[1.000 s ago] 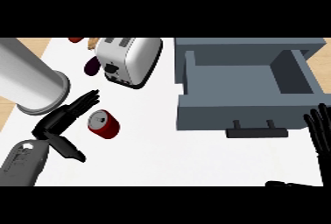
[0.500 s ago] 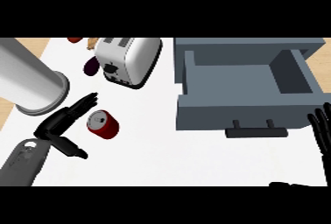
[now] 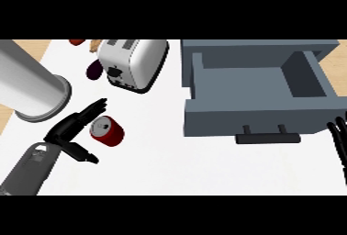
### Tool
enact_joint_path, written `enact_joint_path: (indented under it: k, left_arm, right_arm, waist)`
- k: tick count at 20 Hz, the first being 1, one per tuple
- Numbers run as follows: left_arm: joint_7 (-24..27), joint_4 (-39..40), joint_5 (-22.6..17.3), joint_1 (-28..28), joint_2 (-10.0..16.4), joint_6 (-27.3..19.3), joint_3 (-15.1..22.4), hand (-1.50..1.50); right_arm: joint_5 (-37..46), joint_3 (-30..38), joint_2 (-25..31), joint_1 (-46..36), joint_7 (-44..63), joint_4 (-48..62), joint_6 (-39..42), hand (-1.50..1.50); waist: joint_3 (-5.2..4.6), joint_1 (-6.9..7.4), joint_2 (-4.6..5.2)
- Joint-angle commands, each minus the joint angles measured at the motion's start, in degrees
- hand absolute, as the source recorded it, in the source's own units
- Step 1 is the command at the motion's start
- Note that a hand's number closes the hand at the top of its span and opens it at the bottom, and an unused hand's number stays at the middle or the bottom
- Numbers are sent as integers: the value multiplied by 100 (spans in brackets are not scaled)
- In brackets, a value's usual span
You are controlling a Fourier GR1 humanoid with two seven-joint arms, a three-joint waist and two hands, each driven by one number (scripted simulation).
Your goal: Pick up the can, place it into the drawer and close the drawer
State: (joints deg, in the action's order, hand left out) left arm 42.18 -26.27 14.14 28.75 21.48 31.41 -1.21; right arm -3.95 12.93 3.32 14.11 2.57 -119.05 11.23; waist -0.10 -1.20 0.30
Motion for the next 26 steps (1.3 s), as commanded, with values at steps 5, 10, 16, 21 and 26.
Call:
enact_joint_path:
  k: [5, 10, 16, 21, 26]
  left_arm:
    - [644, 587, 40, 384, 4, 544, 26, -150]
    - [722, 972, 91, 645, -234, 255, 37, -150]
    - [585, 996, 72, 802, -374, 310, 74, -150]
    - [559, 982, 128, 759, -491, 277, 151, -150]
    - [991, 999, 240, 534, -634, 199, 299, -150]
  right_arm:
    - [180, -149, -151, 84, 84, -243, -75, -150]
    - [12, 58, -17, -178, 82, 10, -38, -150]
    - [22, -142, -253, 91, 269, -300, -85, -150]
    - [-273, 237, 108, -18, 548, -446, 78, -150]
    - [115, -275, -318, 346, 400, -781, -24, -150]
  waist:
    - [0, 4, -1]
    - [-2, -22, 16]
    - [1, -4, -3]
    - [4, 29, -12]
    - [0, -11, -5]
